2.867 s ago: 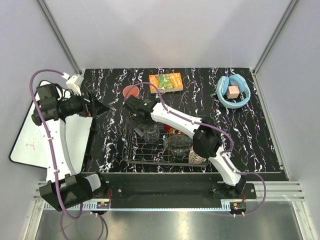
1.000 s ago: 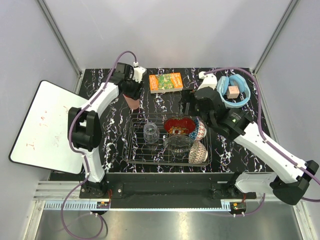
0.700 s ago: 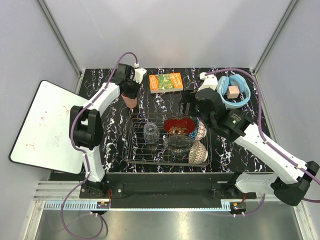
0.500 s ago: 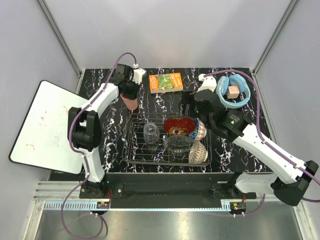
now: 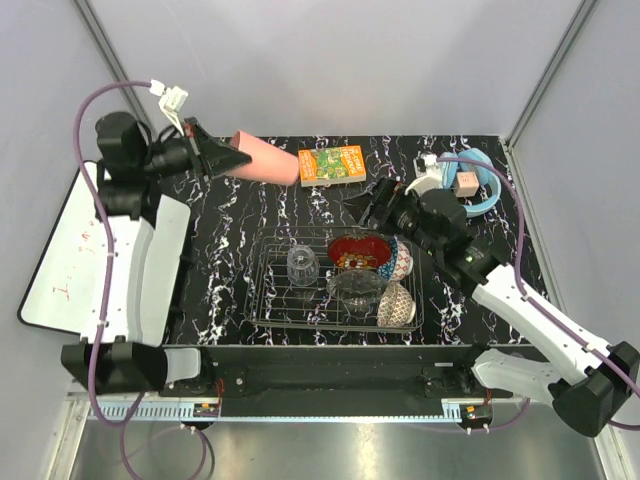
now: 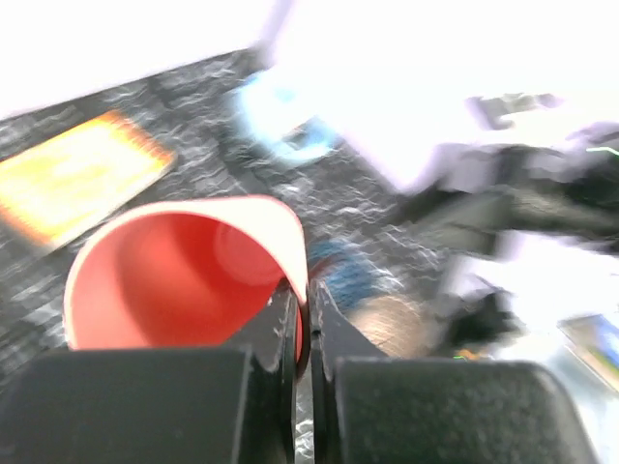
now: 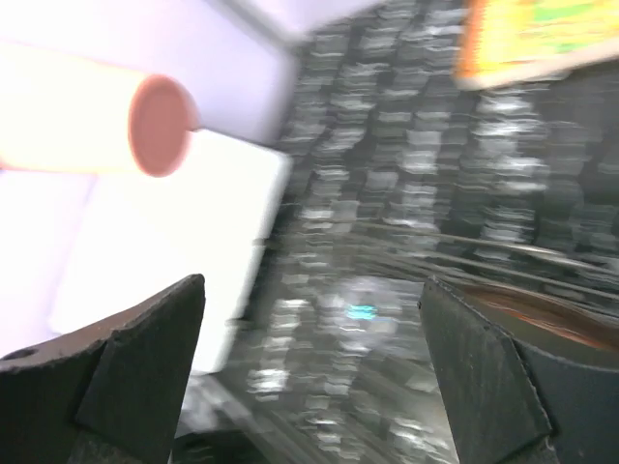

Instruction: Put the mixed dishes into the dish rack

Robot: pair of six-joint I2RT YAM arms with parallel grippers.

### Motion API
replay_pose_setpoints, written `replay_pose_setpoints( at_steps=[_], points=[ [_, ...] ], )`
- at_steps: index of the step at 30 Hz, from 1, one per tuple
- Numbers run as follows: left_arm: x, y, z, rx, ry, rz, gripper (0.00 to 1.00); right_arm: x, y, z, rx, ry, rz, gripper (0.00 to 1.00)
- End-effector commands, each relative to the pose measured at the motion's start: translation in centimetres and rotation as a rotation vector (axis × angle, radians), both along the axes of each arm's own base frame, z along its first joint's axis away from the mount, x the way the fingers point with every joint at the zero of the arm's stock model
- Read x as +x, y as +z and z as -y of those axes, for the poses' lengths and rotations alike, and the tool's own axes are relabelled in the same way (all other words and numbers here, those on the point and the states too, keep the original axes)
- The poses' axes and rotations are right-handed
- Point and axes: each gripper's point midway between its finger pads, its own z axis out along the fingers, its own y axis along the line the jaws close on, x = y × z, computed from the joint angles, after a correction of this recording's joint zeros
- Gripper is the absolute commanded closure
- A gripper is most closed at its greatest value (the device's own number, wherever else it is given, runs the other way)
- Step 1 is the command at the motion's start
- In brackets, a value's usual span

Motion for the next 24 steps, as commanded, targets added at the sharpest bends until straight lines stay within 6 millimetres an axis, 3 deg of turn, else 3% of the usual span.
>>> replay_pose_setpoints(
  at_steps=[1,2,4,5,7,9,10,11,24],
  points=[
    [-7.4,1.3,2.5,-0.215,-0.392,-0.268,1.00,-3.2,8.4,-4.0,0.438,0.270,0.191,0.00],
    [-7.9,1.8,2.6,-0.199,-0.408,-0.173,1.00,-3.4,7.6,-4.3,0.463,0.288,0.180,0.00],
    [-8.5,1.2,2.9,-0.233,-0.419,-0.269,1.00,-4.1,9.2,-4.6,0.557,0.334,0.226,0.00],
    [-8.7,1.5,2.9,-0.228,-0.424,-0.231,1.00,-4.3,8.8,-4.5,0.574,0.345,0.233,0.01],
    [-8.8,1.4,3.0,-0.257,-0.423,-0.283,1.00,-4.9,10.3,-4.0,0.642,0.355,0.294,0.00],
    [-9.0,1.7,3.0,-0.260,-0.432,-0.232,1.00,-5.1,10.4,-3.9,0.653,0.359,0.303,0.00],
    [-8.7,1.8,3.0,-0.293,-0.429,-0.291,1.00,-5.0,10.2,-4.0,0.648,0.361,0.295,0.00],
    [-9.1,2.1,3.1,-0.287,-0.441,-0.228,1.00,-4.9,10.2,-4.1,0.646,0.363,0.292,0.00],
    [-8.5,1.8,3.3,-0.299,-0.444,-0.240,1.00,-3.5,7.6,-6.9,0.625,0.426,0.185,0.00]
  ],
)
